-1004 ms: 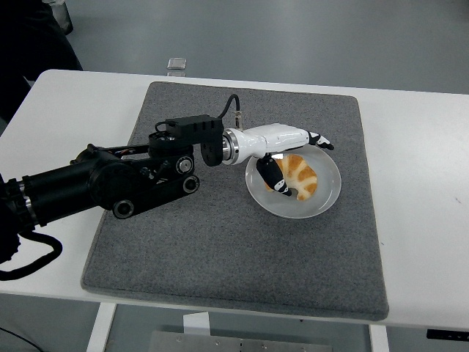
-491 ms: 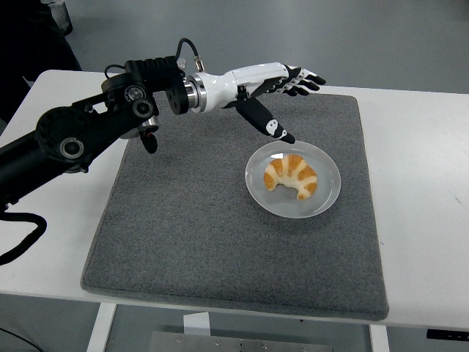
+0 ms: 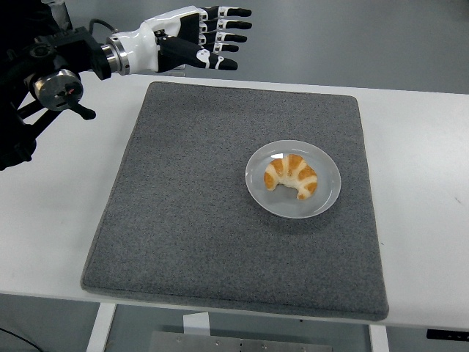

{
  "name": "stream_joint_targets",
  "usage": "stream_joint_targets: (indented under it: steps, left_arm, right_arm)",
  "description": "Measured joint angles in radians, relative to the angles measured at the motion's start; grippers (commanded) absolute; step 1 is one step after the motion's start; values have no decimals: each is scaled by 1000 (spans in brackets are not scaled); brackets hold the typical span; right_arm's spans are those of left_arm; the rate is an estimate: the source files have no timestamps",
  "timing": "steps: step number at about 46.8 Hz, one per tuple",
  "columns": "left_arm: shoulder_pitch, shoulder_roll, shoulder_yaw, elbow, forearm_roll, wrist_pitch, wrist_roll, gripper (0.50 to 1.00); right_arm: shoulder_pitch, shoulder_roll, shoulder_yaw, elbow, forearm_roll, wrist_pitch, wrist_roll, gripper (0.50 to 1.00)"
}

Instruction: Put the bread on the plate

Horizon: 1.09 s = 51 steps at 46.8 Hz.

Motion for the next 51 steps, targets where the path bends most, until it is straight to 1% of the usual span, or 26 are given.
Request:
stream_joint_targets:
  steps: [6, 12, 17, 20, 25, 36, 43, 51]
  left_arm:
    - [2, 40, 0, 59, -101, -45, 0, 990]
    - [10, 55, 0, 143, -218, -105, 3, 992]
    - [19, 72, 2, 205, -316, -159, 35, 992]
    - [21, 74, 3, 246, -357, -182, 53, 992]
    - [24, 69, 5, 310, -412, -218, 63, 992]
    - [59, 56, 7, 401, -523, -222, 80, 992]
    - [69, -4, 4, 445, -544, -222, 81, 992]
    - [70, -28, 2, 495, -610, -222, 81, 992]
  right_arm:
    - [0, 0, 0, 0, 0, 0, 0, 952]
    - [0, 0, 0, 0, 0, 0, 0, 952]
    - [0, 0, 0, 0, 0, 0, 0, 952]
    - [0, 0, 0, 0, 0, 0, 0, 952]
    - [0, 0, 0, 0, 0, 0, 0, 952]
    - [0, 0, 0, 0, 0, 0, 0, 952]
    - [0, 0, 0, 0, 0, 0, 0, 952]
    - [0, 0, 0, 0, 0, 0, 0, 952]
